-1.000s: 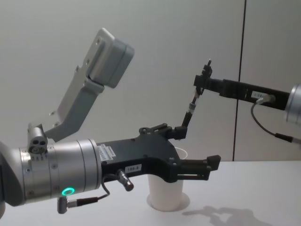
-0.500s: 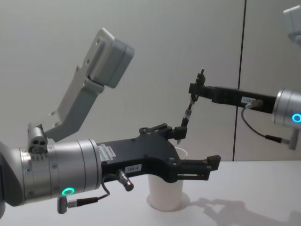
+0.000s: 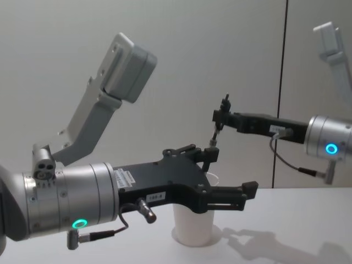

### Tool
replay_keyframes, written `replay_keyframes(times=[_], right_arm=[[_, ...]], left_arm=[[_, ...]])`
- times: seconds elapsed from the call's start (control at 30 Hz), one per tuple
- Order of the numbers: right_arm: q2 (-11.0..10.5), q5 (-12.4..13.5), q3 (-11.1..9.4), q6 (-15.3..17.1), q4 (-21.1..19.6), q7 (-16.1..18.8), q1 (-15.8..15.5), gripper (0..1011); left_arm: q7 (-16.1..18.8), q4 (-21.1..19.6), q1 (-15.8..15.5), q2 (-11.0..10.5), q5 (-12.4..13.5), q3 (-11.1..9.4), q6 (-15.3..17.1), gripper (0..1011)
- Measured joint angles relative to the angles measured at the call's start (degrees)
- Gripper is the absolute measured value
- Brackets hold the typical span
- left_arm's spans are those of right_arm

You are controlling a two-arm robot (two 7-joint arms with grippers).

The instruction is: Place the pen into the pen holder.

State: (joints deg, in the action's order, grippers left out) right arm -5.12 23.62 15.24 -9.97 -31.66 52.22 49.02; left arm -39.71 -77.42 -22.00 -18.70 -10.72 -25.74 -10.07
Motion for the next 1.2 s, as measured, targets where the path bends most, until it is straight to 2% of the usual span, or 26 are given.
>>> replay_keyframes(times=[0.5,0.57,0.6,0.7,0.8,0.83,1.2], right_arm=[[2.1,-0.7,2.6,-4.1,8.1,-1.7,2.7,145],[2.2,-0.8,2.8,-4.5,8.8,-1.8,2.9,189],[2.4,-0.9,3.0,-4.8,9.5,-1.9,3.2,242],[2.6,-0.9,3.2,-5.3,10.3,-2.0,3.5,298],[2.9,-1.0,3.3,-5.8,11.5,-2.0,3.9,437],[3.0,-1.0,3.4,-6.0,11.9,-2.0,4.1,437],[3.3,-0.6,3.2,-6.8,13.3,-1.8,4.7,785]], left_arm=[[0.0,0.0,0.0,0.0,0.0,0.0,0.0,1003],[0.0,0.0,0.0,0.0,0.0,0.0,0.0,1003],[0.0,0.0,0.0,0.0,0.0,0.0,0.0,1003],[0.0,0.0,0.0,0.0,0.0,0.0,0.0,1003],[0.0,0.0,0.0,0.0,0.0,0.0,0.0,1003],[0.0,0.0,0.0,0.0,0.0,0.0,0.0,1003],[0.0,0.0,0.0,0.0,0.0,0.0,0.0,1003]])
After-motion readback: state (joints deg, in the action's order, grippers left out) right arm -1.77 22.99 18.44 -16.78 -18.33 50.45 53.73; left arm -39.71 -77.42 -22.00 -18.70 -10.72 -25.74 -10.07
